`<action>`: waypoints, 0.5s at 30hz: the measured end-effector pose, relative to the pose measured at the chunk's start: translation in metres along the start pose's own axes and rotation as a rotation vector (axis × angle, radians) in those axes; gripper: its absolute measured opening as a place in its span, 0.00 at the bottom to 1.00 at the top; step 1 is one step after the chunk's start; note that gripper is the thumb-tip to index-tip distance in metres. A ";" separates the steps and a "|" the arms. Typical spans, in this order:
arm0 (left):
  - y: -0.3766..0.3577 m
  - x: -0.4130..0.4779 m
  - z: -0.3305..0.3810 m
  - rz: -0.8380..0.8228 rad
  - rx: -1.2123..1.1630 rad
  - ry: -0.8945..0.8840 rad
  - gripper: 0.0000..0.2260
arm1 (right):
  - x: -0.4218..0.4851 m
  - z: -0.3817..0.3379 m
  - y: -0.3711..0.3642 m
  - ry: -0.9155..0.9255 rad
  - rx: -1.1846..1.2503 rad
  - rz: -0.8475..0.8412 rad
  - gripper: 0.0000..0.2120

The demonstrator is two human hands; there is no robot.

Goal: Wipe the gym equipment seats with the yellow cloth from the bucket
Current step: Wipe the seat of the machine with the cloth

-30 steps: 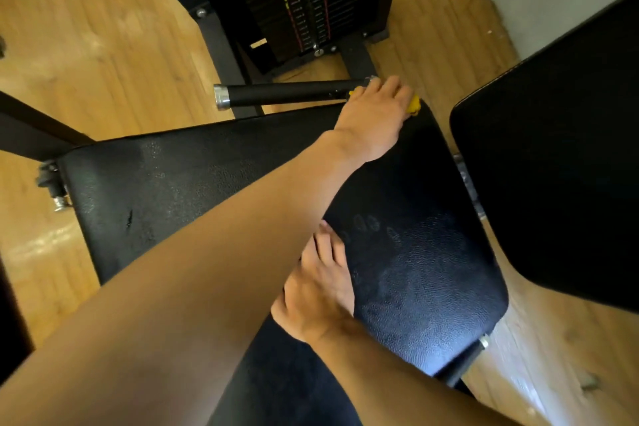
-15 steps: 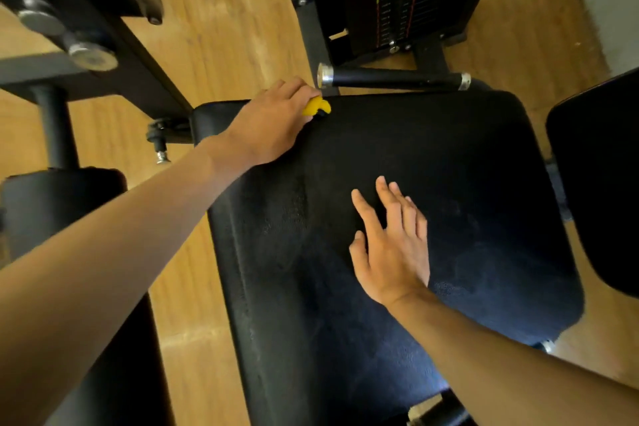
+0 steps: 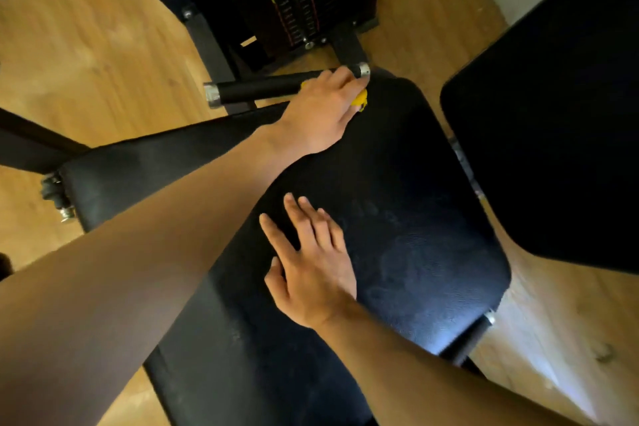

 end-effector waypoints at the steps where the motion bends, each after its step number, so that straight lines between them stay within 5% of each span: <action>1: -0.004 0.010 0.009 -0.011 0.012 -0.034 0.23 | 0.000 0.000 0.000 0.001 0.001 0.005 0.31; 8: -0.006 0.013 0.014 0.008 0.058 -0.095 0.24 | -0.002 0.002 0.002 -0.004 -0.039 0.028 0.31; 15: 0.029 -0.106 -0.067 0.127 0.182 0.016 0.24 | -0.002 0.004 0.004 -0.031 -0.092 0.022 0.30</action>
Point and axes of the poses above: each hand's wrist, its own x-axis towards the middle knuckle, its own y-axis out of the back of the hand, z = x × y, the point moved 8 cm from there along x, towards the middle knuckle, and after that the axes turned 5 degrees about y, right-handed, at the moved point
